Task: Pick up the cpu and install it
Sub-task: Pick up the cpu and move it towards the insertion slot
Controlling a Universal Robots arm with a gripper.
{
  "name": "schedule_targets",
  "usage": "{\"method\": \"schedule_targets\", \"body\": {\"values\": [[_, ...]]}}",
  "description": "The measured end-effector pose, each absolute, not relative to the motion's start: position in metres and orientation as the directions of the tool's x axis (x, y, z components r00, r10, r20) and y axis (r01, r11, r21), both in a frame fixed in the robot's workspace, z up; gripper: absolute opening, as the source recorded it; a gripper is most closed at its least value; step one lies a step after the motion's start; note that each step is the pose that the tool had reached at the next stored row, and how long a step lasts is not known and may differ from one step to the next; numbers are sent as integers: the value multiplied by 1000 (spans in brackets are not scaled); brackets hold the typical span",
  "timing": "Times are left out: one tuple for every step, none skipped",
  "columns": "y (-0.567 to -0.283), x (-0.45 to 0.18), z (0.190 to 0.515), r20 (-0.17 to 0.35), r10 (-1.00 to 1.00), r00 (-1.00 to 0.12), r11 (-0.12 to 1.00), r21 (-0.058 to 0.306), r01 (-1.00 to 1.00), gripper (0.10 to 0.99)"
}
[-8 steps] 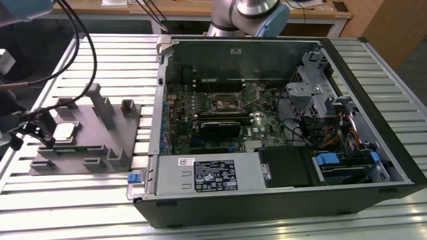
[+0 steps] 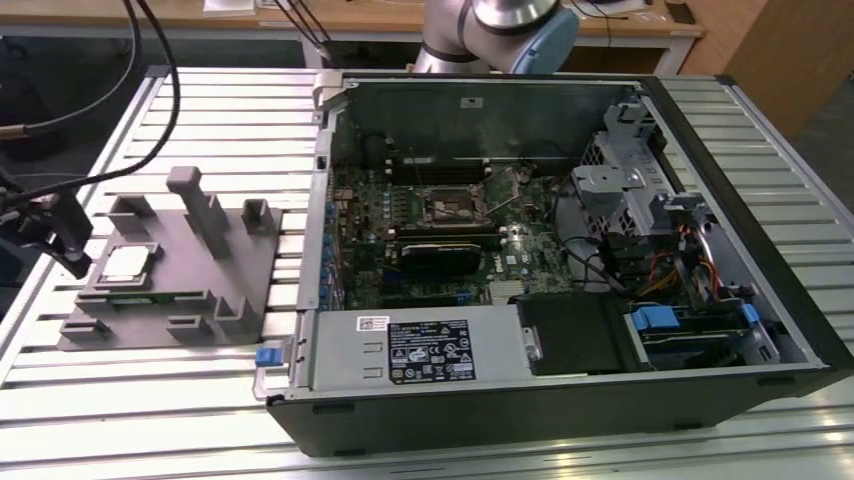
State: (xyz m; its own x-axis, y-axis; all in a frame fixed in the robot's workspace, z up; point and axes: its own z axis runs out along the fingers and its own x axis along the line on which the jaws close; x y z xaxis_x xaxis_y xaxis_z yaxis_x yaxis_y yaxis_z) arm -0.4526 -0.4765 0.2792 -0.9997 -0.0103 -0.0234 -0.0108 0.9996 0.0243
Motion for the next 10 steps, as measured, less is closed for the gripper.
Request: {"method": "schedule_targets", "body": {"values": [[-477,-453,284,-23,-10,-1000,1000,24,-11,682],[-476,-453,289,-23,-10,-1000,1000,24,-11,682],[-476,-453,293,-23,-10,-1000,1000,24,-11,682],[-476,-453,298,-23,-10,-1000,1000,24,-11,682],[-476,-453,302,-23,-10,-1000,1000,24,-11,682],[-475,-453,303,-24,-10,-1000,1000,25,-11,682],[-470,-453,302,-23,-10,-1000,1000,24,-11,682],[-466,-453,301,-23,-10,-1000,1000,24,-11,682],[-464,-453,300,-23,-10,-1000,1000,24,-11,682],[-462,-453,300,-23,-10,-1000,1000,24,-11,682]]}}
